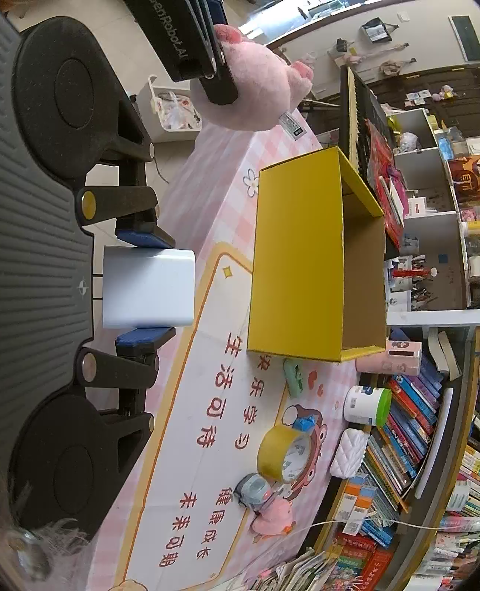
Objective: Organize objects
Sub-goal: 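Carry the pig and charger over the yellow box with both grippers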
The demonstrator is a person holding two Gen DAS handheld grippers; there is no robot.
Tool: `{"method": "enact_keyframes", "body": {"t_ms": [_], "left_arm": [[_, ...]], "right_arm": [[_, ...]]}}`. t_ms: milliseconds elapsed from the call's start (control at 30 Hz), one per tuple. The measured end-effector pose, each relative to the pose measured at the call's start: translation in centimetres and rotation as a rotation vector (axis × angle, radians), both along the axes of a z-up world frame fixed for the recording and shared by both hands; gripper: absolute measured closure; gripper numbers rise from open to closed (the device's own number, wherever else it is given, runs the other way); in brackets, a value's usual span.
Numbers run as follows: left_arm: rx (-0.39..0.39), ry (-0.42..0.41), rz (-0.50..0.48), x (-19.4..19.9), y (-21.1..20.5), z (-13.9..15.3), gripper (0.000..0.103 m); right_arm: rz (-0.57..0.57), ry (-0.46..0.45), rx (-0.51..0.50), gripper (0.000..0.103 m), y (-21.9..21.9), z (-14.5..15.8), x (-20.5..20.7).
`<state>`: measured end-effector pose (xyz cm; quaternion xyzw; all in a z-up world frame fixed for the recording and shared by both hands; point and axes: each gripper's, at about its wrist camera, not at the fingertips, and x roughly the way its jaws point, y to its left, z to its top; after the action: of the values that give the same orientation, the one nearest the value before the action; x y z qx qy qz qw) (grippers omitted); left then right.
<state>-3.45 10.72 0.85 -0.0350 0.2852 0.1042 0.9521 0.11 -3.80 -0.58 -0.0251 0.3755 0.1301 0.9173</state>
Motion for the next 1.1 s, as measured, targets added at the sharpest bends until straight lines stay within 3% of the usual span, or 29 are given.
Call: {"method": "enact_keyframes", "body": {"t_ms": [400,567,900,1100], "left_arm": [[0.004,-0.049,-0.026,1.1,0.4,0.9,0.055],[0.017,-0.093,-0.046,2.8,0.0,2.0,0.055],[0.079,-0.194,-0.104,8.7,-1.7,4.6,0.054],[0.099,-0.188,-0.094,13.2,-2.4,4.7,0.054]], "right_arm": [[0.007,-0.021,-0.022,0.062,1.1,0.9,1.3],[0.013,-0.081,-0.016,0.062,1.1,2.1,2.4],[0.015,-0.253,0.026,0.062,0.9,6.3,9.4],[0.025,-0.265,0.011,0.062,0.8,6.2,14.9]]}}
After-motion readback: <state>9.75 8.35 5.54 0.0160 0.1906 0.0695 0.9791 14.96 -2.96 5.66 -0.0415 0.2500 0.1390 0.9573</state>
